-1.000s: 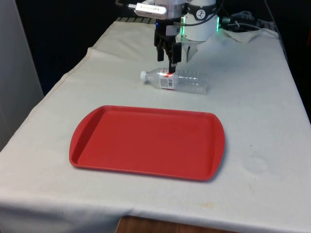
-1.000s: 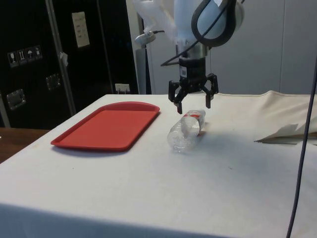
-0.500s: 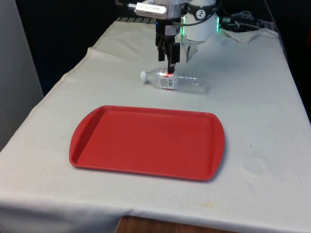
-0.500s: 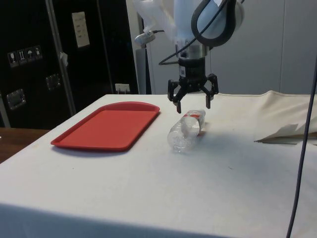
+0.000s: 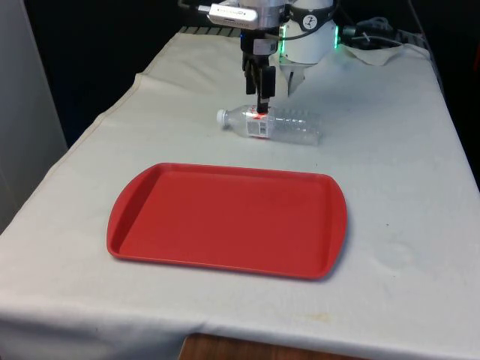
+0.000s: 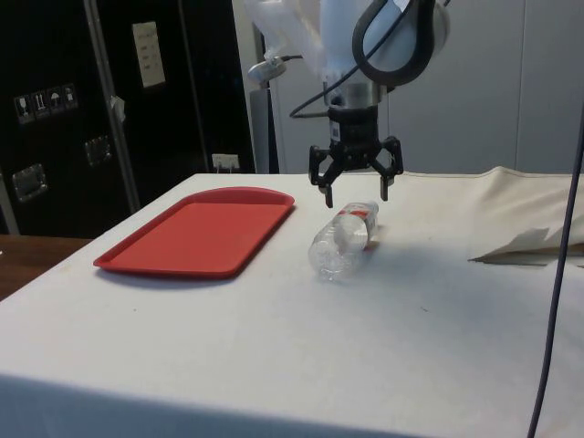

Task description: Place the bottle upright on the tray.

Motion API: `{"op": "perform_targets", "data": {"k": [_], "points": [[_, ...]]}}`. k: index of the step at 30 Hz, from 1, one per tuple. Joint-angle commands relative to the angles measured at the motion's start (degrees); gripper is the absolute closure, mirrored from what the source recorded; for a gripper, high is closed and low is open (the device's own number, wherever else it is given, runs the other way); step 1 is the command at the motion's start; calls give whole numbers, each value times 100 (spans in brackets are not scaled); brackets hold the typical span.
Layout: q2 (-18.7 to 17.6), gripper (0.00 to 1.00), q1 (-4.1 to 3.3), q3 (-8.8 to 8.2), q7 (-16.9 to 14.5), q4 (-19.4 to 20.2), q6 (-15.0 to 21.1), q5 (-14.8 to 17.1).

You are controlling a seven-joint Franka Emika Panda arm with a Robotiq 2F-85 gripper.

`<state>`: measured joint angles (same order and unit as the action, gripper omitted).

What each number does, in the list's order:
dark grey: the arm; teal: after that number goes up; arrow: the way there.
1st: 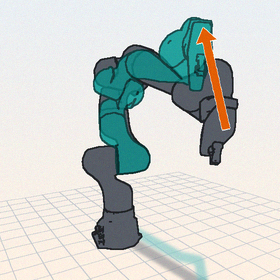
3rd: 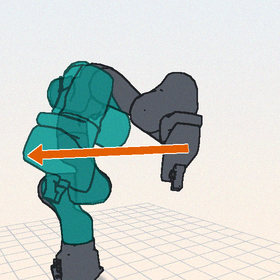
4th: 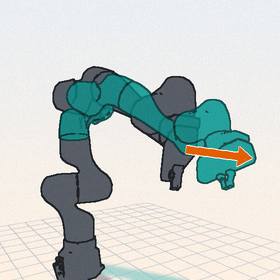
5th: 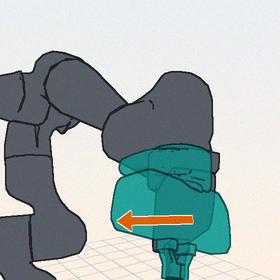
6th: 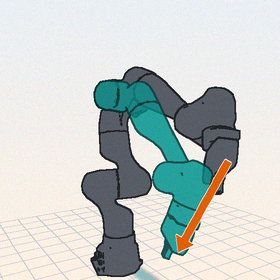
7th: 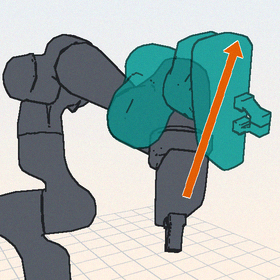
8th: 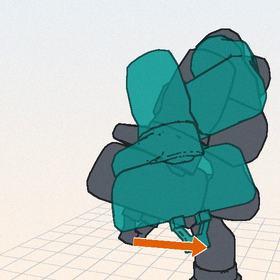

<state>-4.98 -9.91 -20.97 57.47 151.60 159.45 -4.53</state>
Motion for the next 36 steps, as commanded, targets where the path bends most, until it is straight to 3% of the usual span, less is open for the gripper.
{"op": "perform_targets", "data": {"k": [1, 36], "points": [[-6, 0, 0, 0, 57, 0, 29, 23], [-11, 0, -6, 0, 1014, 0, 0, 6]]}}
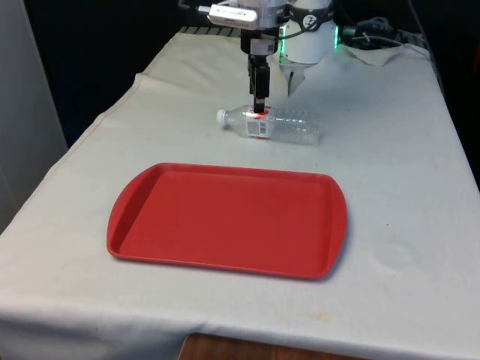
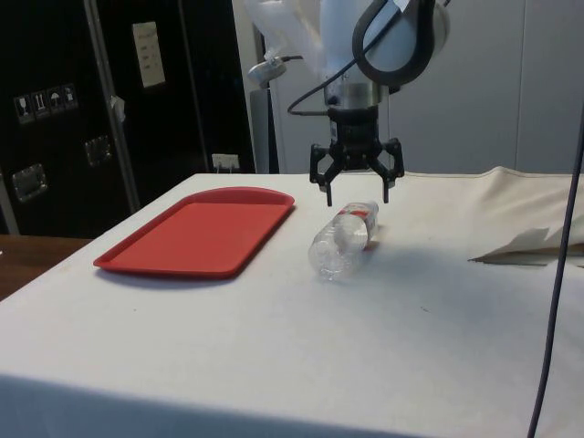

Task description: Place the bottle upright on the tray.

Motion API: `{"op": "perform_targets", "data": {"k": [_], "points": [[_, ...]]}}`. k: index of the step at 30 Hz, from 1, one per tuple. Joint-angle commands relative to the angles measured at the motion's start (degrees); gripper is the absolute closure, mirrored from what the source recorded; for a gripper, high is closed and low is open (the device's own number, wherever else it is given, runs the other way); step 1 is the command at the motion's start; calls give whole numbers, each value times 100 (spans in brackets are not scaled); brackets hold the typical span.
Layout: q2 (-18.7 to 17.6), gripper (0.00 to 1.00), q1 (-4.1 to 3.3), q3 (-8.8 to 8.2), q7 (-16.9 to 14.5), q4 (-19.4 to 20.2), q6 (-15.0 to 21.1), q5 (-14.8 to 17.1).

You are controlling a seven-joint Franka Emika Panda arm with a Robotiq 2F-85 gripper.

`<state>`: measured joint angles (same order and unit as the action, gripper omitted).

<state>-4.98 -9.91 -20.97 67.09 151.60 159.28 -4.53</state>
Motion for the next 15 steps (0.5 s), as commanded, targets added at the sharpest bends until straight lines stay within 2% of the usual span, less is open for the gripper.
{"op": "perform_targets", "data": {"k": [1, 2, 4, 11, 12, 15], "points": [[-11, 0, -6, 0, 86, 0, 17, 6], [0, 0, 0, 0, 29, 0, 0, 0], [-11, 0, -6, 0, 178, 0, 17, 6], [-17, 0, -6, 0, 418, -6, 17, 11], [0, 0, 0, 0, 338, 0, -6, 0], [-29, 0, -6, 0, 504, -11, 23, 17]]}}
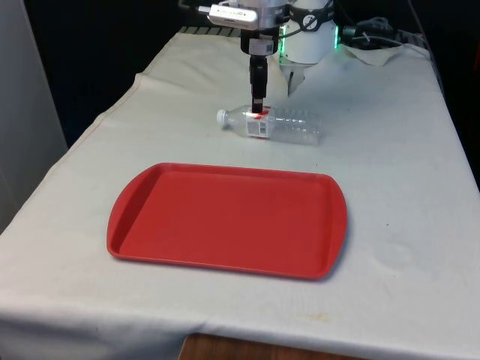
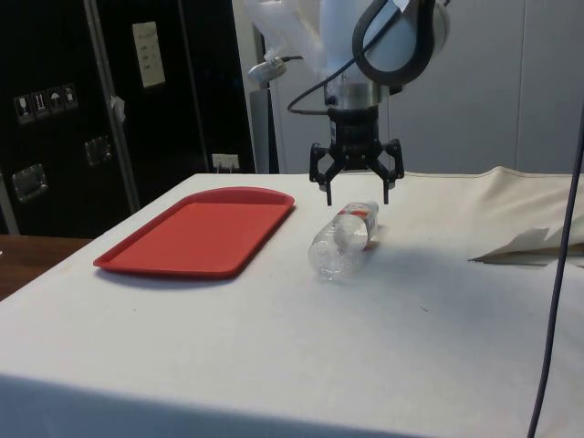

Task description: Place the bottle upright on the tray.

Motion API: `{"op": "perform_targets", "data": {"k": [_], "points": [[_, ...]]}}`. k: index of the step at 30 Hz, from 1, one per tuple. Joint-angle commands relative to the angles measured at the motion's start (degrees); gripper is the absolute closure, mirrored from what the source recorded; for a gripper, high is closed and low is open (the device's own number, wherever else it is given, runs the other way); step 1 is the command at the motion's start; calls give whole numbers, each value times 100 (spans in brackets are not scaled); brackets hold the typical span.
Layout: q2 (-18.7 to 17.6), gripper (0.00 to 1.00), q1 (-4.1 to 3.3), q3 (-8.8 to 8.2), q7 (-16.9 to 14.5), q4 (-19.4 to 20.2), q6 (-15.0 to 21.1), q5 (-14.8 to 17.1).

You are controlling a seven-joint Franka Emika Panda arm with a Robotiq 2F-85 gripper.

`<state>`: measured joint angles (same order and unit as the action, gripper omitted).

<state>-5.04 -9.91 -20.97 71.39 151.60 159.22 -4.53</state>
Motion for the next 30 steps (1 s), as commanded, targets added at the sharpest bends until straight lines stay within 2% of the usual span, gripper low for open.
{"op": "perform_targets", "data": {"k": [1, 5, 6, 13, 14, 29, 30], "points": [[-29, 0, -6, 6, 103, -17, 29, 23], [-52, 0, -11, 11, 229, -34, 34, 34], [-17, 0, 0, 6, 166, -17, 0, 0], [-80, 0, -11, 11, 447, -63, 40, 52], [-46, 0, 0, 6, 390, -46, 0, 11], [-132, 0, 0, 6, 802, -86, 46, 155], [-109, 0, 0, 6, 739, -80, 0, 115]]}}
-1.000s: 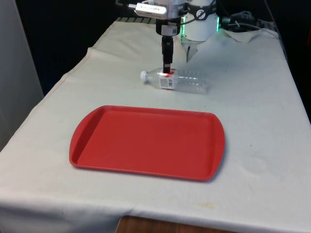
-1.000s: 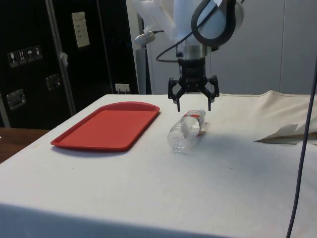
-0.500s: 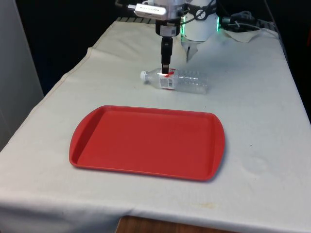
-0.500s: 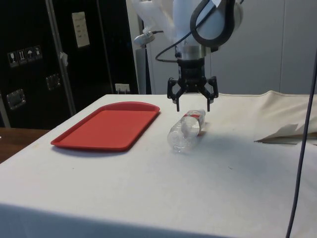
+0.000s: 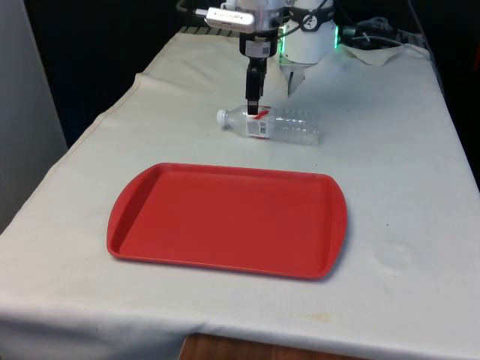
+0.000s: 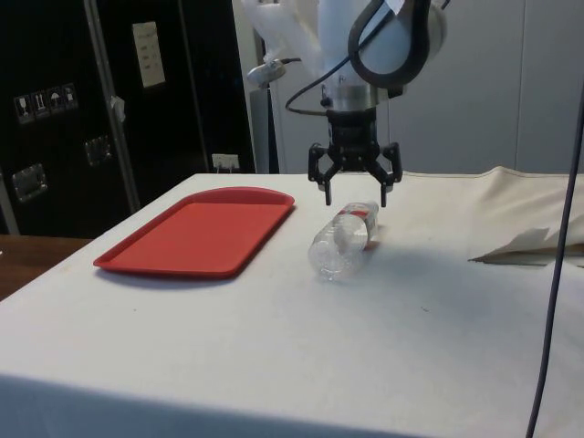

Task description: Place the bottle upright on the tray.

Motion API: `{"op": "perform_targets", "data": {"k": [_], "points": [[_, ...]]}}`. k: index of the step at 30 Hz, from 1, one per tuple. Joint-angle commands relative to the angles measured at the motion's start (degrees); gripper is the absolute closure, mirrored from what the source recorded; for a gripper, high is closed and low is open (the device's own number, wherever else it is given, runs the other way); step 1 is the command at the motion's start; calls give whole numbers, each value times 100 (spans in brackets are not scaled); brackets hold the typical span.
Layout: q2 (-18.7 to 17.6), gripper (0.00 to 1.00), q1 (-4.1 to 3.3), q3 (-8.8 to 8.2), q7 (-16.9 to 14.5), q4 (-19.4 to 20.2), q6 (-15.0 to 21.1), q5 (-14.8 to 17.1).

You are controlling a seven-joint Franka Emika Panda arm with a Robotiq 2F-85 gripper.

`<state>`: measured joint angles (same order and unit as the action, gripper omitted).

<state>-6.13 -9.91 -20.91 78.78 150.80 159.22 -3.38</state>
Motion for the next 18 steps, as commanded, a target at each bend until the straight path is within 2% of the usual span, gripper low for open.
{"op": "perform_targets", "data": {"k": [1, 4, 8, 9, 10, 12, 16, 17, 18], "points": [[-23, 0, 0, 6, 86, -6, 46, 46], [-6, 0, 0, 17, 132, 0, 40, 103], [29, 0, 6, 52, 69, 23, 29, 350], [0, 0, 0, 6, 97, 0, 0, 212], [40, 0, 6, 63, 52, 23, 29, 407], [63, 0, 11, 92, 0, 34, 29, 573], [86, 0, 11, 120, -52, 40, 23, 773], [0, 0, -11, 29, 86, 0, 6, 539], [97, 0, 11, 132, -74, 46, 23, 871]]}}
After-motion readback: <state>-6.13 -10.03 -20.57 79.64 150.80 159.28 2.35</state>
